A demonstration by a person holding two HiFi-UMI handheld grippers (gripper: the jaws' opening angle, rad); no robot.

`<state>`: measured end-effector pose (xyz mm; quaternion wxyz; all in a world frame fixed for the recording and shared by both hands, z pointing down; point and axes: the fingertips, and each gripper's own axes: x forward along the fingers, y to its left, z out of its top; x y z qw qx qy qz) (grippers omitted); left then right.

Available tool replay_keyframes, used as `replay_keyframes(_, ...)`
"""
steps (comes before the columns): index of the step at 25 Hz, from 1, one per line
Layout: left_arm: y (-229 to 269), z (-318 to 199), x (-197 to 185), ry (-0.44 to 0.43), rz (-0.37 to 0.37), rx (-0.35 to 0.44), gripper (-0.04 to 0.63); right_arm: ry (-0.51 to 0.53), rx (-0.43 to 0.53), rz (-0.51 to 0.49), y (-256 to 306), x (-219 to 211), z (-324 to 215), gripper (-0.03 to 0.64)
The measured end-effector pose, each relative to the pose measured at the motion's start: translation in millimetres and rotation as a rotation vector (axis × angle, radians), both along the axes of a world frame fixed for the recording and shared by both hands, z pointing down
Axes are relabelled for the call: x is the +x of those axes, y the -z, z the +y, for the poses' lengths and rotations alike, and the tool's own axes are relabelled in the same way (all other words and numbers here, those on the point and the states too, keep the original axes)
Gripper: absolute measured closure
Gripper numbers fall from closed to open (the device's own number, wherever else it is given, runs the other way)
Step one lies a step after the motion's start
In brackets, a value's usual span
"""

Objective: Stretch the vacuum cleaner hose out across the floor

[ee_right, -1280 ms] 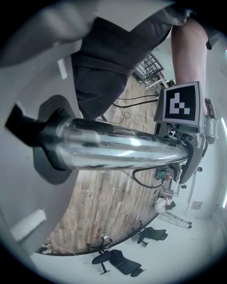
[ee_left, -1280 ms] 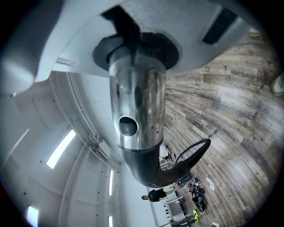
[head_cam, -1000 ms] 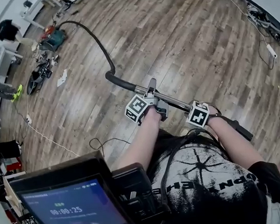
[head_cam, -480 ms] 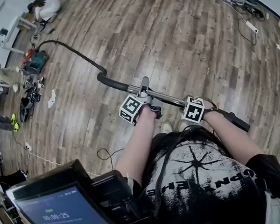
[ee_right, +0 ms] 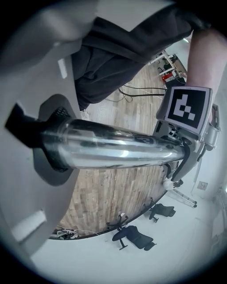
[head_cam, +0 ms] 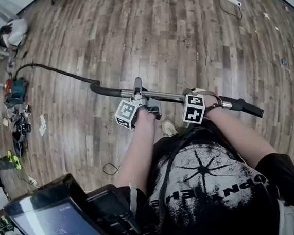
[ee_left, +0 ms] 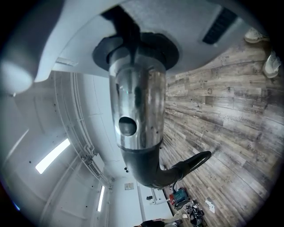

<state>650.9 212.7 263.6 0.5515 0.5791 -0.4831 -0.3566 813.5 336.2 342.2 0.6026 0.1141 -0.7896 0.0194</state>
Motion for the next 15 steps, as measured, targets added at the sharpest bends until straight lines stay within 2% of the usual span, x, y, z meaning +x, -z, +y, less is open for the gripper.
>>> replay_keyframes(5, -0.1, -5.0, 28.4, -0.013, -0.009, 0.004, 0.558, 0.020, 0.030, 0.020, -3.5, 21.6, -4.1, 0.515)
replay_keyframes(9, -3.9, -14.0, 64.5, -0.001, -0.037, -0.008, 0.558, 0.010, 0.018, -0.014, -9.6, 56.8, -15.6, 0.532)
replay_keyframes(13, -6.8, -16.8, 74.1, 0.009, -0.029, -0.031, 0.558, 0.008, 0.005, -0.014, -6.6, 68.8, -18.2, 0.535)
replay_keyframes(15, -13.0, -17.9, 89.1, -0.022, -0.037, -0.052, 0.557, 0.008, 0.002, -0.009, -8.5, 81.9, -20.0, 0.535)
